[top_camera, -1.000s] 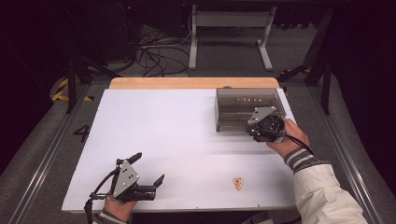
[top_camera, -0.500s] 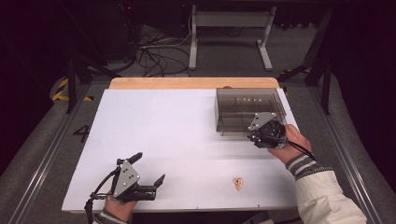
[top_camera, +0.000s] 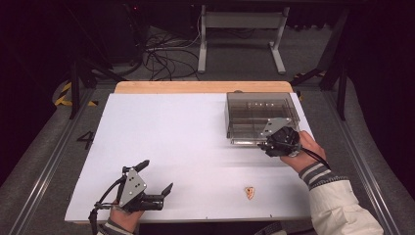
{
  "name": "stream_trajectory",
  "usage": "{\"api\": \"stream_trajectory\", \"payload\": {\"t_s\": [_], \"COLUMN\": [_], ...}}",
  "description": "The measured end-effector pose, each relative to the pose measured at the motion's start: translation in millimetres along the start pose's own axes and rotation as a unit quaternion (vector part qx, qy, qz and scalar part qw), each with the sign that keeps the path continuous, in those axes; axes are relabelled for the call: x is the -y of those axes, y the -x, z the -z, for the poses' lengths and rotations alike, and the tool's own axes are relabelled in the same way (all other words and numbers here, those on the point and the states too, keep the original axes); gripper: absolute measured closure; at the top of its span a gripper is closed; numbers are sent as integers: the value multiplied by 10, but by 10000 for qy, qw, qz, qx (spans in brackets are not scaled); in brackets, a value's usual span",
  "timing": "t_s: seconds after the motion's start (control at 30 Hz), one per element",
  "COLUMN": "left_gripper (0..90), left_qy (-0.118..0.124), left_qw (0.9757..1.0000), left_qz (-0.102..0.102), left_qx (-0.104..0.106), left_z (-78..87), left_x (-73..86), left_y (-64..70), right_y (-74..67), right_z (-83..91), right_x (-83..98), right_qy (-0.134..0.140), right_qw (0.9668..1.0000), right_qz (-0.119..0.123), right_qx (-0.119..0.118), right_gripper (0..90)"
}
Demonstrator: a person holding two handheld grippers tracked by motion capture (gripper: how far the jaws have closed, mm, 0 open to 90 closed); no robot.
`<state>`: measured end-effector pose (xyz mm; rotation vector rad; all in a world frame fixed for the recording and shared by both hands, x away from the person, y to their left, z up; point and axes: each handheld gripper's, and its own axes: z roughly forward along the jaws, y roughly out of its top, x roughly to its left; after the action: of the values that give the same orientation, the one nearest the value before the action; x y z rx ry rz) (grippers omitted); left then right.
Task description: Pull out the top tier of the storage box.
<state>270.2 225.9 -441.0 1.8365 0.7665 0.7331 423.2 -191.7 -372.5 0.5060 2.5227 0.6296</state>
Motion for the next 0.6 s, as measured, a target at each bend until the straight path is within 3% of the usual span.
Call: {"api": "stream_trajectory", "payload": {"t_s": [0.6], "left_gripper": [16], "left_qy": [-31], "left_qw": [10000], "left_qz": [3], "left_qx": [12], "left_z": [-27], "left_x": [-3], "left_y": [0], "right_y": [-115], "right_z": [293], "right_x": [-28], "right_qy": [679], "right_qw": [9974], "right_qz": [-250], "right_qx": [-76], "right_gripper": [443]}}
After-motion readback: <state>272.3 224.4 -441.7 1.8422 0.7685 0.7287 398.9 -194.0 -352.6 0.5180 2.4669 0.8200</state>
